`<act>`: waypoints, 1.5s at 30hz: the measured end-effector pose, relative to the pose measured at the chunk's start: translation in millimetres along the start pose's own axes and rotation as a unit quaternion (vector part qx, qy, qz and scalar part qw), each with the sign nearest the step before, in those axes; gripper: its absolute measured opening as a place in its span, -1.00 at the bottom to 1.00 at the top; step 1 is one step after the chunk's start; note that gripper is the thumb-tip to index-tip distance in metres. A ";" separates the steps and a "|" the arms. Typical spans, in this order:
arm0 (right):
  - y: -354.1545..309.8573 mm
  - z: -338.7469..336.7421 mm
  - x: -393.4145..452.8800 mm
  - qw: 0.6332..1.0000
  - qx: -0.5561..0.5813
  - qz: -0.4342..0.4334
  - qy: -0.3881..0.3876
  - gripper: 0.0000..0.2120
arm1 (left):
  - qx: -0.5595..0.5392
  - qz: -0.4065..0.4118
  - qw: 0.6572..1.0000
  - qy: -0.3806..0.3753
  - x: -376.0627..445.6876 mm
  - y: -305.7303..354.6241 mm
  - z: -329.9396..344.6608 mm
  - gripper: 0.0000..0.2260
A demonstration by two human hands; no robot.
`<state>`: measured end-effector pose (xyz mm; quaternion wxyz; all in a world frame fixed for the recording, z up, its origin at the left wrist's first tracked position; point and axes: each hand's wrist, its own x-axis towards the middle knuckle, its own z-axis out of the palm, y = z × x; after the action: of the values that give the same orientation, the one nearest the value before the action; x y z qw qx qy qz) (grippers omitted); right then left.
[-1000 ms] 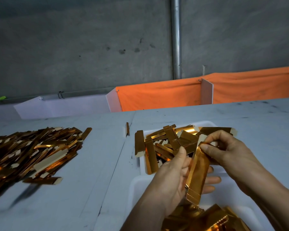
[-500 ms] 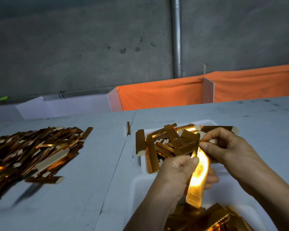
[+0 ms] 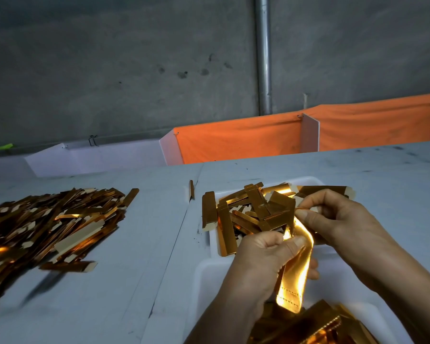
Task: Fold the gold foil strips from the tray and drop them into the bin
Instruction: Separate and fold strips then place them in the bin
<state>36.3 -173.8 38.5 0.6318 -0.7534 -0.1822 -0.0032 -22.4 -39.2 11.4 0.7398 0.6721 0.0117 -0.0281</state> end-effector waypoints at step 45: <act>1.8 -21.0 7.1 0.988 0.110 0.103 -0.012 -0.90 | 0.459 0.177 0.855 0.163 9.0 -5.1 0.9 -0.59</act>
<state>48.1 -192.1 42.7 0.7059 -0.6937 -0.1106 0.0909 -13.8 -40.9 5.9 0.3271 0.9211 -0.0007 0.2111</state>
